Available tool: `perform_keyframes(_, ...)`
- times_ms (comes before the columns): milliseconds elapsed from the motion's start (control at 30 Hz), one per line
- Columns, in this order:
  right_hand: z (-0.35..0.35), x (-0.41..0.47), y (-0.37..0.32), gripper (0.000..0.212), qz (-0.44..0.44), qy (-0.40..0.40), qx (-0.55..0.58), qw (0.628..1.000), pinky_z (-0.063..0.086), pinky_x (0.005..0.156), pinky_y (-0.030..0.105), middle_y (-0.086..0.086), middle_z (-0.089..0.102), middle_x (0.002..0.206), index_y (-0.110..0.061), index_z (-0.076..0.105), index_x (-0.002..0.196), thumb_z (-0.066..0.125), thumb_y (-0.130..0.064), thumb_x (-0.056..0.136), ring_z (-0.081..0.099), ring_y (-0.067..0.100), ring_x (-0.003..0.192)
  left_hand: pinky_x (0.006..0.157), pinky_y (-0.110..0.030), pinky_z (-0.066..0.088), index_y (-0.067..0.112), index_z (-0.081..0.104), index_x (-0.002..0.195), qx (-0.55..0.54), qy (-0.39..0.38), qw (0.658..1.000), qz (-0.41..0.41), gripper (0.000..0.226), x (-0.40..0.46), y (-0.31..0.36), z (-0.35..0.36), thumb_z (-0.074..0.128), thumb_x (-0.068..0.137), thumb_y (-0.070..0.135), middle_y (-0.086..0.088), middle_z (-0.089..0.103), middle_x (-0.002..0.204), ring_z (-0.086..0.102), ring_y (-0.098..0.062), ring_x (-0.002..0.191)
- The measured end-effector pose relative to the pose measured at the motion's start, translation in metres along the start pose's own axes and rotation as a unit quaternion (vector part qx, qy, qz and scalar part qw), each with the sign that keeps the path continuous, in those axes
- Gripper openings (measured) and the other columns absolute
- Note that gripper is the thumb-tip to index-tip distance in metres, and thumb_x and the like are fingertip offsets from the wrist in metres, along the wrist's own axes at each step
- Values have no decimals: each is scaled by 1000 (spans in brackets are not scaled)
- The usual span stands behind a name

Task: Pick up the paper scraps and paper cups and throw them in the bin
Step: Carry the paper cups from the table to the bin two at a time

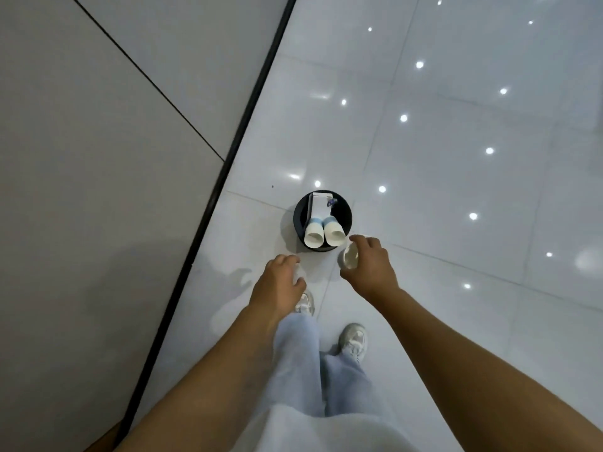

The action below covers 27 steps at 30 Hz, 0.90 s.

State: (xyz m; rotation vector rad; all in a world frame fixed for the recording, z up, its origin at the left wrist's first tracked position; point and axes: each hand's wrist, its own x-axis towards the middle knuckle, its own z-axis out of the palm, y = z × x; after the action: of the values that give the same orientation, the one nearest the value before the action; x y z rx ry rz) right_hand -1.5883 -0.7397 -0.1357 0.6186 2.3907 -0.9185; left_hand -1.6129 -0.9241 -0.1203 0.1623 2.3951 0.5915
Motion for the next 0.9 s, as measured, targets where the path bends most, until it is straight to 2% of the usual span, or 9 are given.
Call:
perform_keyframes(133, 30, 26, 9, 66, 27, 35, 28, 999, 40, 80, 31, 6, 40, 139, -21, 40, 140, 68, -17, 80, 42, 29, 120, 101, -32, 40, 12, 43, 137, 7, -11, 1000, 23, 45, 36, -13, 12, 52, 93, 21, -5, 46, 138, 41, -21, 127)
perform_keyframes(367, 99, 99, 43, 66, 54, 84, 55, 994, 41, 82, 30, 3, 39, 138, -23, 39, 139, 67, -18, 80, 41, 26, 119, 99, -28, 37, 17, 44, 135, 37, 0, 998, 53, 43, 116, -56, 59, 50, 94, 23, -1, 46, 137, 39, -16, 127)
perform_keyframes(533, 144, 150, 76, 66, 54, 107, 72, 990, 45, 88, 35, 3, 38, 140, -22, 39, 139, 67, -16, 80, 40, 26, 122, 94, -18, 30, 16, 46, 134, 28, -16, 997, 76, 41, 166, -91, 105, 52, 93, 22, 0, 47, 135, 39, -14, 126)
perform_keyframes(700, 185, 201, 104, 64, 40, 119, 64, 990, 45, 96, 37, 3, 33, 147, -21, 38, 141, 66, -17, 84, 35, 24, 130, 94, -19, 31, 17, 50, 130, 17, 8, 998, 60, 38, 213, -123, 142, 56, 92, 21, 1, 50, 132, 43, -14, 123)
perform_keyframes(900, 228, 233, 128, 60, 32, 160, 74, 984, 34, 107, 31, 3, 28, 152, -20, 39, 142, 64, -12, 88, 26, 22, 138, 91, -11, 27, 17, 52, 127, 11, 18, 998, 63, 37, 244, -151, 174, 58, 91, 19, 3, 51, 130, 43, -10, 120)
